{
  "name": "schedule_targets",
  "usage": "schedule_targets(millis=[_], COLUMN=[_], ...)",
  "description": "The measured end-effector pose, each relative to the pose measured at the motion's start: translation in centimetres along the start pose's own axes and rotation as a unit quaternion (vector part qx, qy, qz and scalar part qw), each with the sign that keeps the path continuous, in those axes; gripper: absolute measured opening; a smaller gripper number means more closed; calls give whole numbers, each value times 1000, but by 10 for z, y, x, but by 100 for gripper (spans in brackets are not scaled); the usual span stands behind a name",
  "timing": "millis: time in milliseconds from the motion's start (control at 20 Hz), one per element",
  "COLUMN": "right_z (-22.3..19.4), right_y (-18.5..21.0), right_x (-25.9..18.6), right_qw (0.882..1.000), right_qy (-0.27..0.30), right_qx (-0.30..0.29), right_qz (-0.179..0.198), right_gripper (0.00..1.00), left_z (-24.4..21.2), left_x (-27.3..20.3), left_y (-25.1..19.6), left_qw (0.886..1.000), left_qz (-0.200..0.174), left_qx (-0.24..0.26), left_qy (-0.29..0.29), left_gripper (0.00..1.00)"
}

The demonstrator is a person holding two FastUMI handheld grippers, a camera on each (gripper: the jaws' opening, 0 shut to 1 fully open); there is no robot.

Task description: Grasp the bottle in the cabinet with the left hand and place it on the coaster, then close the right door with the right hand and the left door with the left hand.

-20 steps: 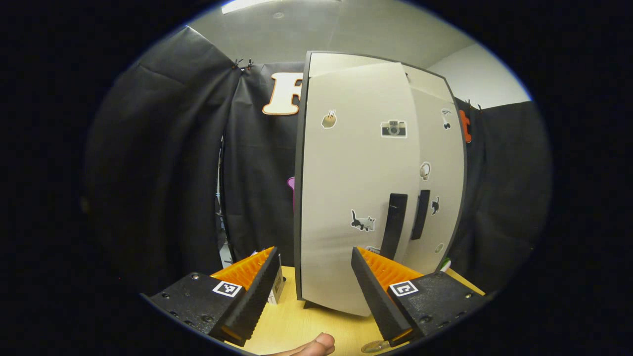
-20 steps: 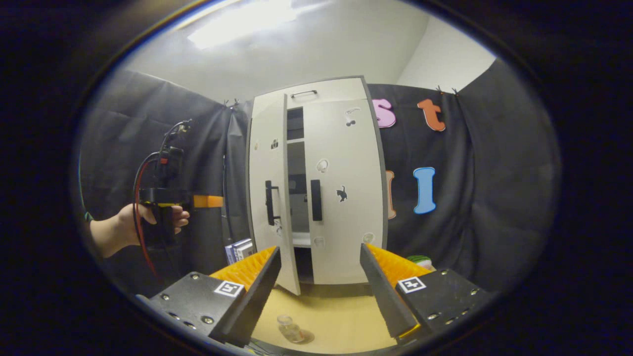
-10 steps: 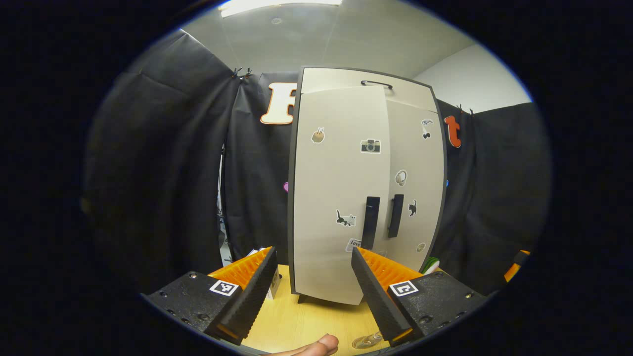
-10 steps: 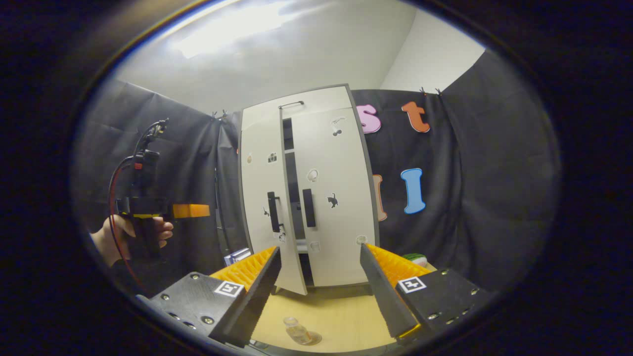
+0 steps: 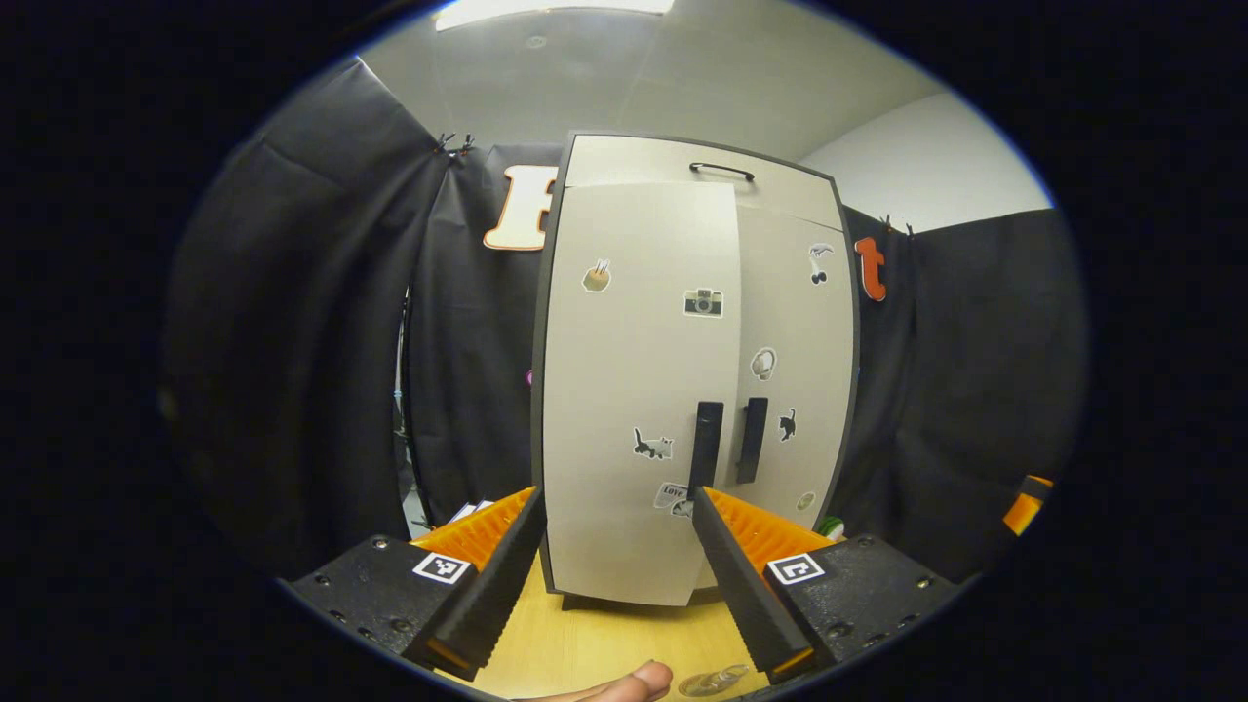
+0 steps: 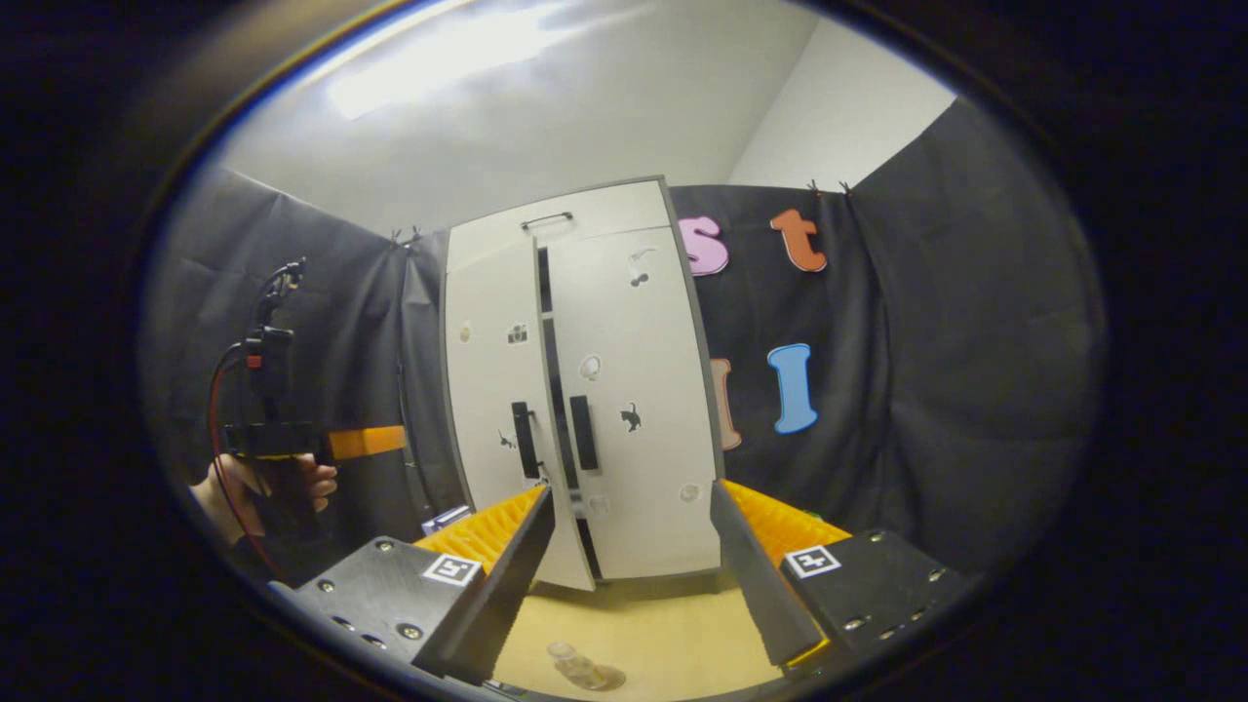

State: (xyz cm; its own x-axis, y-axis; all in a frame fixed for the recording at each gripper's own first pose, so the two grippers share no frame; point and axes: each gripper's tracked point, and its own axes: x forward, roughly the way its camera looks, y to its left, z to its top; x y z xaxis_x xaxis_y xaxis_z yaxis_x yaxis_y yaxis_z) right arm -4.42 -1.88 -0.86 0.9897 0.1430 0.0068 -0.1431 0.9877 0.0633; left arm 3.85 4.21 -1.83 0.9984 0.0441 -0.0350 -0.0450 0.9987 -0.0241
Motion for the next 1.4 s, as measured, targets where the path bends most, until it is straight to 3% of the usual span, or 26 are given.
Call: schedule_targets(millis=[400,1000,1050,1100,1250,1400], right_z=[5,12,15,17,20,21], right_y=[-14,9,9,9,6,1], right_x=[9,44,45,47,50,54], right_qw=[1000,1000,1000,1000,1000,1000], right_qy=[0,-5,-8,-10,-13,-9], right_qx=[-6,3,1,-1,-2,4], right_qz=[-14,14,16,15,11,6], right_gripper=[97,97,97,97,97,97], left_z=[-10,-27,-27,-27,-31,-31], left_x=[12,-1,-2,-2,-2,-1], left_y=[-3,9,11,13,16,23], left_qw=[1000,999,999,999,999,999], left_qz=[8,28,30,30,30,34], left_qx=[-12,17,17,16,13,20], left_qy=[9,19,19,18,20,18], left_gripper=[95,95,91,95,91,95])
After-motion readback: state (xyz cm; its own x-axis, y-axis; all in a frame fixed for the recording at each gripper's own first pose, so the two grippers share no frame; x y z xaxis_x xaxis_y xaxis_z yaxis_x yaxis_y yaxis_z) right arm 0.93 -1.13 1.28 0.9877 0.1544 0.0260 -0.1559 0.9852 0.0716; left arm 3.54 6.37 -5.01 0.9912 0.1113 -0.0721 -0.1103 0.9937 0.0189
